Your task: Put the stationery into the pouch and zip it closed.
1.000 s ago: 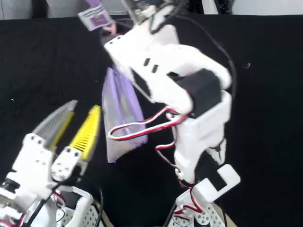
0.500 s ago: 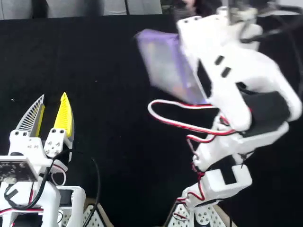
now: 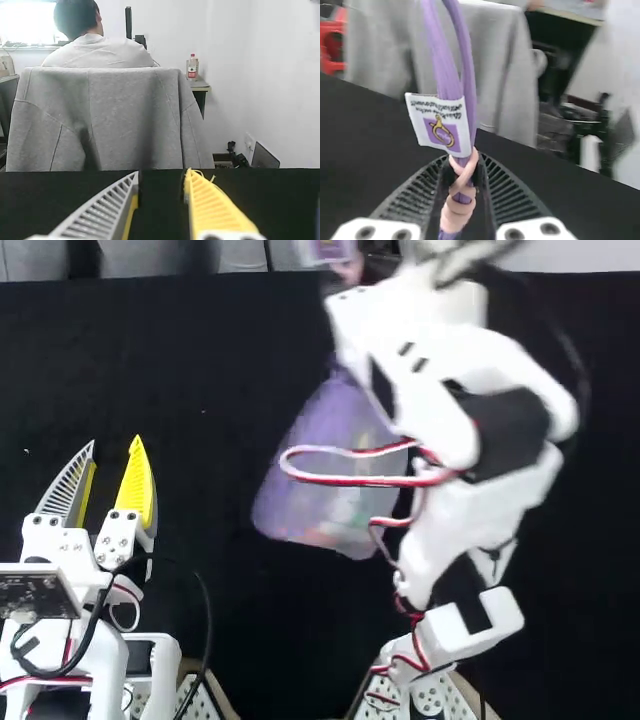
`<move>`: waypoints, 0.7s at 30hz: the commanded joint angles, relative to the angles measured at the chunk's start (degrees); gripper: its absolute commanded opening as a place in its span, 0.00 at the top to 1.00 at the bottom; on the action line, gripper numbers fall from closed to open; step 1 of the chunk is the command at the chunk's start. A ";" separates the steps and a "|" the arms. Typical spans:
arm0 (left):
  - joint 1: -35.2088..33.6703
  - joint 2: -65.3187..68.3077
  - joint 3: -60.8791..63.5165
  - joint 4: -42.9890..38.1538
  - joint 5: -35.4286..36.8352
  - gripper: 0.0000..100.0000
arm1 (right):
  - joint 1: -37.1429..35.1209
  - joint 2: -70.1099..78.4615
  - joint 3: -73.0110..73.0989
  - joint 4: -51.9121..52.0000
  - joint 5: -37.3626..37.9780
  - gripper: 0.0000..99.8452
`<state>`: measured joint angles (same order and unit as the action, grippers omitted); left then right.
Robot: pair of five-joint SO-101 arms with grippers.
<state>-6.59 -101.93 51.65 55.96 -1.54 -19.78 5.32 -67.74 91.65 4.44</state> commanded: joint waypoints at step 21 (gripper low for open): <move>12.26 -2.46 0.13 5.98 -0.09 0.84 | 0.79 -6.11 13.32 -6.68 -5.01 0.99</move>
<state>-3.60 -104.66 51.03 62.02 -1.54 -19.60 5.14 -49.98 81.63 -0.66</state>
